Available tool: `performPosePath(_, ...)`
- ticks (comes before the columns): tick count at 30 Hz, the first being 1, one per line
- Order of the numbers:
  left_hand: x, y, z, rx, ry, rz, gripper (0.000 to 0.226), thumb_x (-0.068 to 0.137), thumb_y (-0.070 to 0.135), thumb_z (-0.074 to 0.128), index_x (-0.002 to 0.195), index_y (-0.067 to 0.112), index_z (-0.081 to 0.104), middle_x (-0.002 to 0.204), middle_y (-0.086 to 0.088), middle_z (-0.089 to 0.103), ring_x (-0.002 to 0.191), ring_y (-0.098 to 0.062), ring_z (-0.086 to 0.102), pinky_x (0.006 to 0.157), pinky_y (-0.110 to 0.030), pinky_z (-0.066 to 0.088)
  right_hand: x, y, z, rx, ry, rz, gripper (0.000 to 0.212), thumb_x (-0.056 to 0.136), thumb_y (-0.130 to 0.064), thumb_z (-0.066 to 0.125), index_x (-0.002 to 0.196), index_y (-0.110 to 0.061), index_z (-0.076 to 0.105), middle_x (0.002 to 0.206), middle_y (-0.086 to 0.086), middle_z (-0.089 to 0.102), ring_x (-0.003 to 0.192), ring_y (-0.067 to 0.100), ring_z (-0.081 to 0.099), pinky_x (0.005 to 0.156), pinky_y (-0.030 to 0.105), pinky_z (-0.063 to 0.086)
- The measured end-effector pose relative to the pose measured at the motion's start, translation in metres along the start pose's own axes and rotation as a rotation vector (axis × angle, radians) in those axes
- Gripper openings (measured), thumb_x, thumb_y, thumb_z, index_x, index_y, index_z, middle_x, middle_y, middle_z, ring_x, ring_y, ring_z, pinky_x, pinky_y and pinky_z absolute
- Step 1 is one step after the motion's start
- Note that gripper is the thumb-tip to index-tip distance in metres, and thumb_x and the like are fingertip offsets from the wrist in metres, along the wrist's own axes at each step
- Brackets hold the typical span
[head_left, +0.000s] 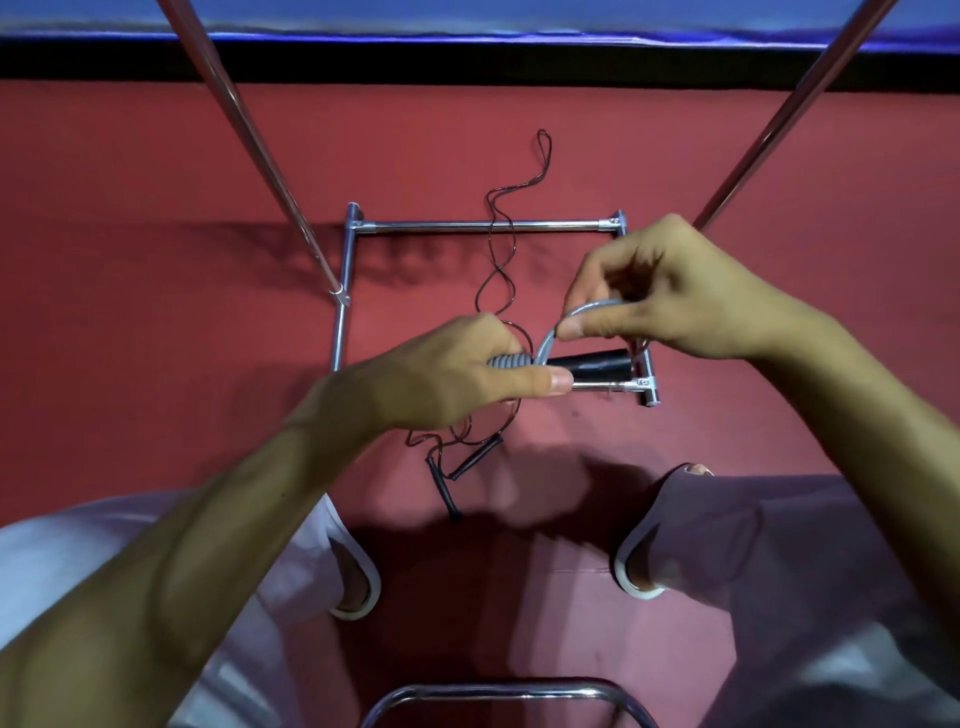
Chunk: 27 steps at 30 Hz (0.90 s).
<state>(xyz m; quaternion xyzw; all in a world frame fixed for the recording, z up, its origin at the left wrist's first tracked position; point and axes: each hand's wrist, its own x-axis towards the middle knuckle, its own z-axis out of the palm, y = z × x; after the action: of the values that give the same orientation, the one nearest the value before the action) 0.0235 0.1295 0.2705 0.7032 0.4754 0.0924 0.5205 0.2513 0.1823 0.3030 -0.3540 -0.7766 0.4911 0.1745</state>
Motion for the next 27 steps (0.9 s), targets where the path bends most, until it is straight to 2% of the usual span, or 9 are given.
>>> performPosePath(2,-0.003,0.005,-0.003,-0.106,-0.053,0.018,0.061,0.087,0.06,0.062,0.066,0.003,0.056,0.046,0.005,0.035,0.044,-0.017,0.029,0.048,-0.029,0.026,0.001,0.003,0.0,0.114,0.014,0.002,0.026,0.082,-0.02,0.08,0.084,0.003,0.067,0.068,0.033,0.056,0.061,0.022,0.047,0.054,0.029,0.04)
performPosePath(6,-0.01,0.01,-0.007,-0.229,-0.084,0.091,0.056,0.085,0.06,0.061,0.066,0.007,0.058,0.046,-0.001,0.036,0.042,-0.018,0.026,0.047,-0.025,0.024,0.009,0.01,0.0,0.232,-0.082,0.047,0.024,0.091,-0.018,0.072,0.082,0.003,0.065,0.056,0.007,0.046,0.051,0.01,0.038,0.049,0.021,0.032)
performPosePath(10,-0.017,0.014,-0.007,-0.303,0.016,0.156,0.064,0.085,0.054,0.063,0.072,-0.007,0.055,0.045,0.002,0.036,0.04,-0.013,0.027,0.044,-0.022,0.025,0.017,0.018,0.018,0.375,-0.131,0.133,0.035,0.099,-0.021,0.06,0.067,-0.009,0.063,0.055,0.003,0.042,0.048,0.01,0.036,0.048,0.024,0.029)
performPosePath(13,-0.017,0.013,-0.013,-0.327,0.145,0.182,0.061,0.091,0.049,0.063,0.074,-0.009,0.053,0.051,-0.006,0.033,0.043,-0.015,0.026,0.044,-0.025,0.022,0.023,0.022,0.039,0.555,-0.057,0.214,0.043,0.103,-0.018,0.051,0.061,-0.015,0.045,0.051,0.0,0.033,0.049,0.012,0.028,0.051,0.025,0.023)
performPosePath(16,-0.017,0.008,-0.012,-0.129,0.35,0.134,0.059,0.087,0.056,0.067,0.075,0.001,0.054,0.054,0.004,0.036,0.049,-0.014,0.031,0.048,-0.032,0.024,0.028,0.02,0.057,0.62,0.084,0.319,0.047,0.101,-0.04,0.056,0.062,-0.019,0.039,0.05,-0.003,0.025,0.048,0.012,0.021,0.046,0.022,0.021)
performPosePath(18,-0.017,0.004,-0.009,0.007,0.488,0.086,0.047,0.083,0.057,0.075,0.089,0.014,0.057,0.05,0.011,0.04,0.045,-0.009,0.035,0.048,-0.029,0.028,0.029,0.02,0.065,0.623,0.13,0.426,0.045,0.105,-0.035,0.052,0.062,-0.025,0.041,0.05,-0.007,0.027,0.047,0.009,0.02,0.043,0.021,0.019)
performPosePath(20,-0.018,0.005,-0.008,0.161,0.532,0.048,0.057,0.081,0.061,0.075,0.117,0.025,0.051,0.051,0.009,0.045,0.046,-0.009,0.043,0.05,-0.027,0.031,0.029,0.021,0.072,0.627,0.134,0.527,0.044,0.107,-0.024,0.047,0.063,-0.027,0.042,0.05,-0.01,0.027,0.045,0.006,0.021,0.041,0.019,0.018)
performPosePath(24,-0.019,0.005,-0.009,0.501,0.584,0.122,0.074,0.085,0.07,0.059,0.148,0.039,0.035,0.049,0.001,0.045,0.049,-0.022,0.05,0.055,-0.033,0.036,0.026,0.026,0.073,0.77,0.003,0.685,0.039,0.098,0.002,0.032,0.066,-0.02,0.041,0.049,-0.009,0.028,0.044,0.005,0.022,0.046,0.019,0.014)
performPosePath(27,-0.016,0.001,-0.003,0.574,0.608,0.216,0.064,0.089,0.071,0.043,0.143,0.04,0.053,0.053,0.003,0.052,0.059,-0.026,0.057,0.06,-0.031,0.039,0.022,0.027,0.064,0.867,-0.156,0.725,0.039,0.091,0.006,0.03,0.062,-0.018,0.041,0.048,-0.008,0.027,0.043,0.005,0.025,0.047,0.02,0.015)
